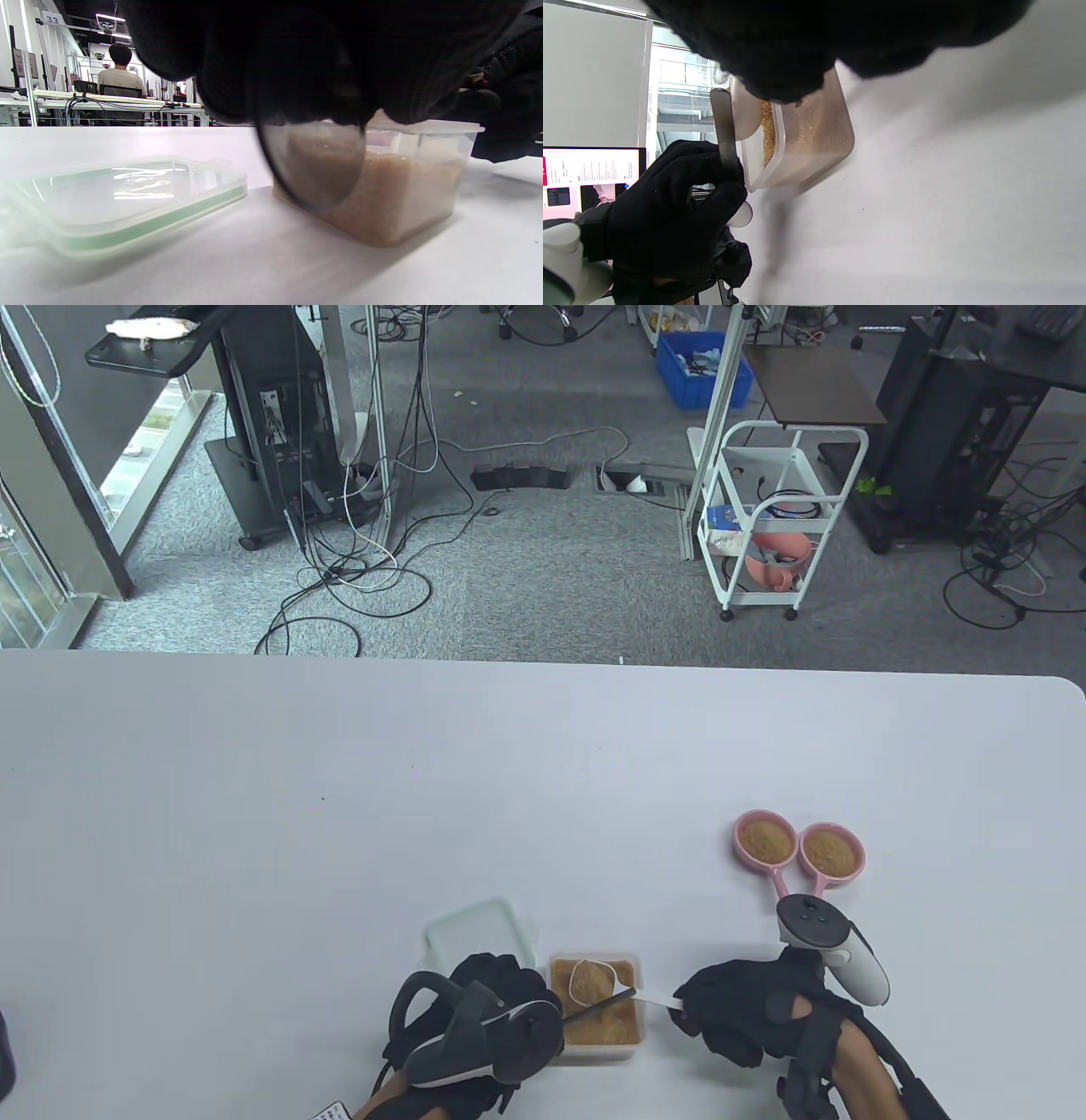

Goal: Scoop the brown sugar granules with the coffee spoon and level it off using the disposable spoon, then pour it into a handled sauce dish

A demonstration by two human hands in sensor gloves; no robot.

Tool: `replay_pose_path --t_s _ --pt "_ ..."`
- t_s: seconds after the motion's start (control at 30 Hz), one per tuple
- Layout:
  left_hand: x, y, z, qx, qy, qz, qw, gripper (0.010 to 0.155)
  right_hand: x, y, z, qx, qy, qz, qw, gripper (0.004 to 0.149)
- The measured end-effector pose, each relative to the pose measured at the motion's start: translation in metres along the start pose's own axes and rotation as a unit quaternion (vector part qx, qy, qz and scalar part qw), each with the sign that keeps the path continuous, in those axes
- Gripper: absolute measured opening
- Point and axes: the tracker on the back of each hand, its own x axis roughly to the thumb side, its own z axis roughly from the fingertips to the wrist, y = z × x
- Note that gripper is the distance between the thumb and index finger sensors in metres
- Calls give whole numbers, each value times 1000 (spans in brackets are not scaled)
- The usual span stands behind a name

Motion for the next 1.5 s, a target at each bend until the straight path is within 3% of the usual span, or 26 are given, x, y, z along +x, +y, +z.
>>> replay_pose_path --t_s 1.5 --pt "-20 4 -3 -6 42 -6 999 40 0 0 0 21 -6 -2 1000 44"
